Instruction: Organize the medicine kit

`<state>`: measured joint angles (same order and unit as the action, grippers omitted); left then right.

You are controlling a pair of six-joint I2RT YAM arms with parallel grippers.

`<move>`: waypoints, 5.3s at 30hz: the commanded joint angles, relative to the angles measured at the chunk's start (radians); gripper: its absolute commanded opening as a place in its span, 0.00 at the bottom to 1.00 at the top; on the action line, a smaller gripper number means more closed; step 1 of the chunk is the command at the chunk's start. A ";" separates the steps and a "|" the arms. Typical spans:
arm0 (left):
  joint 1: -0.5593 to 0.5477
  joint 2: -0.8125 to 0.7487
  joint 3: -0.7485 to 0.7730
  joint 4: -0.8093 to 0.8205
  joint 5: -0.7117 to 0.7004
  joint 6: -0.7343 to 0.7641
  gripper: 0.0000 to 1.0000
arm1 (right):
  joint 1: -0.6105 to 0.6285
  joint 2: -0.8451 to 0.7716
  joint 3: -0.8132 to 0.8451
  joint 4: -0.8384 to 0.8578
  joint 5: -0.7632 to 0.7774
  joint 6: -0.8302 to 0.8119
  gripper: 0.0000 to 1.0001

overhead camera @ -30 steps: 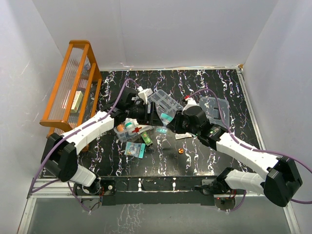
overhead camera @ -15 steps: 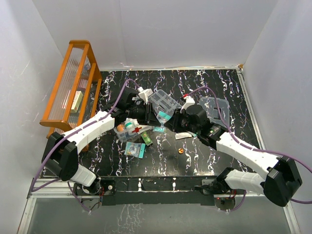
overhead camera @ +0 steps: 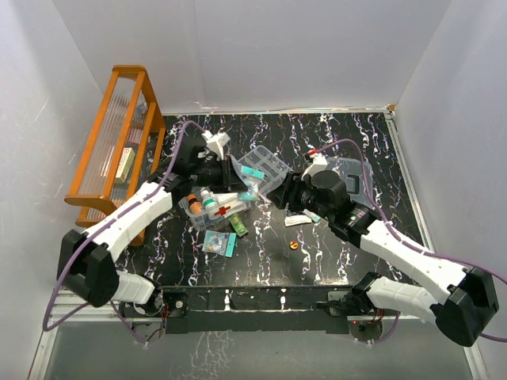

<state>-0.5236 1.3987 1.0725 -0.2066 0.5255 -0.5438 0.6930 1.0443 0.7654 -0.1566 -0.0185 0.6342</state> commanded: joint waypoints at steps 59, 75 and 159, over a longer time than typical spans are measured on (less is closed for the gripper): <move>0.085 0.288 0.072 -0.138 -0.357 -0.173 0.38 | 0.000 0.012 -0.046 0.135 0.019 0.174 0.47; 0.083 0.146 0.189 -0.284 -0.498 -0.031 0.62 | 0.000 0.029 -0.039 0.128 0.003 0.141 0.49; 0.082 -0.596 -0.014 0.032 -0.326 0.350 0.88 | 0.378 0.470 -0.012 0.419 0.213 0.349 0.00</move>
<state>-0.4416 0.8059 1.0767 -0.2123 0.1551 -0.2131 1.0775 1.5986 0.7788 0.2028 0.2066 1.0466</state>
